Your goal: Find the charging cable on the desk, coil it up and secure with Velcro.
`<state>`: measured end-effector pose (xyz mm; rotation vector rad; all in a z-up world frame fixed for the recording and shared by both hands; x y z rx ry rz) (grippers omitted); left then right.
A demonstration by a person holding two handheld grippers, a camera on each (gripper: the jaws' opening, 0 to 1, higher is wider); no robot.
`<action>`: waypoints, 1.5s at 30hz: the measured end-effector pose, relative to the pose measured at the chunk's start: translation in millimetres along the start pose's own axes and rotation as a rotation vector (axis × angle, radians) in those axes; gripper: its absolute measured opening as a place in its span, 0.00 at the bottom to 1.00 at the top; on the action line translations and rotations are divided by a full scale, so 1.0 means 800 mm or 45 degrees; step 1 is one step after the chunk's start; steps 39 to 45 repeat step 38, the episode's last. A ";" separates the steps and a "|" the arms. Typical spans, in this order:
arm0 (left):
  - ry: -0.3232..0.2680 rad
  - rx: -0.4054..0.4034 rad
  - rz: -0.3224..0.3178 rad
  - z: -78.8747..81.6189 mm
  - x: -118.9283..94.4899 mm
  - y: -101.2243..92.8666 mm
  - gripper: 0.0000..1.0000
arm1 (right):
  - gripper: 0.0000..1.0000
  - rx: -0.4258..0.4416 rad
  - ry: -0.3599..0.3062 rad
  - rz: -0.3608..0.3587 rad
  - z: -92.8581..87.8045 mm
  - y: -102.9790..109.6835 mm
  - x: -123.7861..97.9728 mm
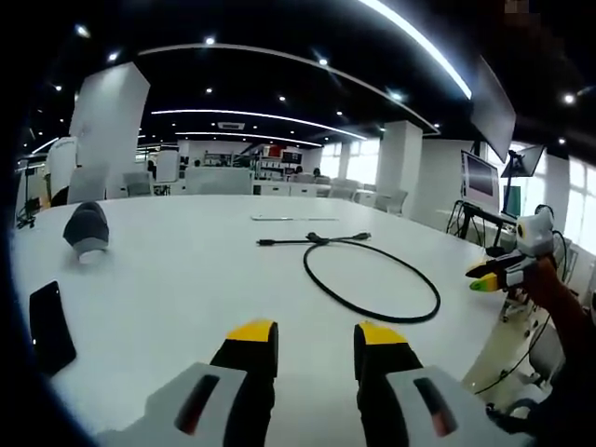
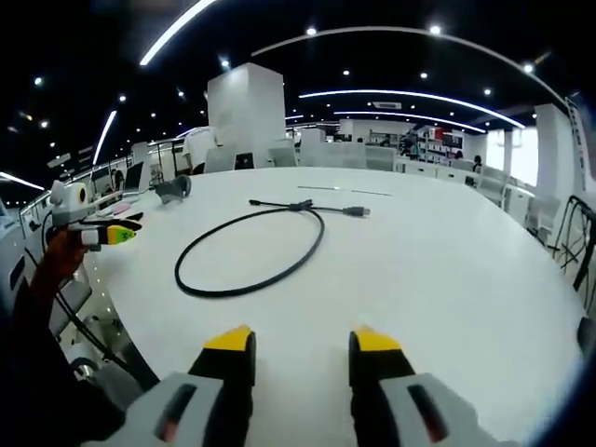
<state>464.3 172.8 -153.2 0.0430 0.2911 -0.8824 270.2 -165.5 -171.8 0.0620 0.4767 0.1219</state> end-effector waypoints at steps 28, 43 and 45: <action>0.002 -0.010 -0.017 0.001 0.003 -0.002 0.33 | 0.41 -0.004 0.004 0.003 0.002 0.000 0.002; 0.001 -0.010 -0.013 0.000 0.002 -0.002 0.32 | 0.41 -0.002 0.004 0.002 0.001 0.000 0.001; 0.001 -0.010 -0.013 0.000 0.002 -0.002 0.32 | 0.41 -0.002 0.004 0.002 0.001 0.000 0.001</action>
Point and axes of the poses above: the point that each gripper's makers call its tool centre point, and the gripper's own axes: x roughly forward along the fingers, y roughly to its left, z roughly out of its top, the point moved 9 cm from there along -x, roughly backward along the fingers, and after that the axes turned 7 degrees about z, right-handed, at the moved point
